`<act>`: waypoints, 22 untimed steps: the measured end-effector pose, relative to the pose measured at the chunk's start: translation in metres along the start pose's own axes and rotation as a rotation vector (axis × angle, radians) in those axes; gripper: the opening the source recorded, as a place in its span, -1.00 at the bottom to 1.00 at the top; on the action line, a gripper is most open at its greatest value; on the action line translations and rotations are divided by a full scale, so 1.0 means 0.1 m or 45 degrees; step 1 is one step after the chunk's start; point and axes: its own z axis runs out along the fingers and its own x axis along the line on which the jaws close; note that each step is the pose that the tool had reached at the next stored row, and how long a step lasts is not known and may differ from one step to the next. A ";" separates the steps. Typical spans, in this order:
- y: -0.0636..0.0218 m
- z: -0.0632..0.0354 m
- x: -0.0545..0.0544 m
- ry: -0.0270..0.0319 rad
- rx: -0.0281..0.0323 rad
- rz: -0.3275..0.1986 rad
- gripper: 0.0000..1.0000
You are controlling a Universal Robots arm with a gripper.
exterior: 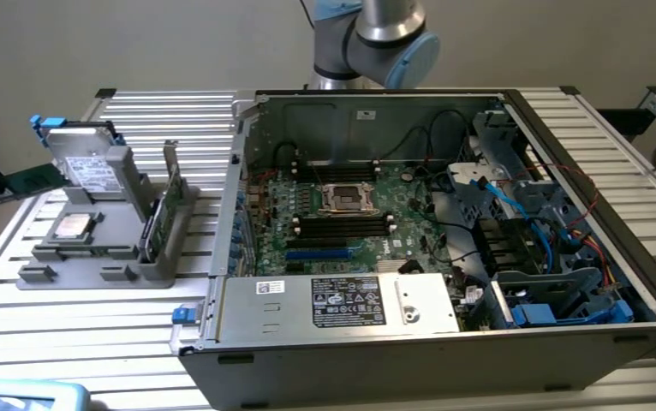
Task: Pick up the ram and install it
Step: 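Pick up the ram and move it above insertion slot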
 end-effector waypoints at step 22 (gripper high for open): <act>-0.671 -0.462 0.13 -0.0887 -0.0059 0.008 -0.70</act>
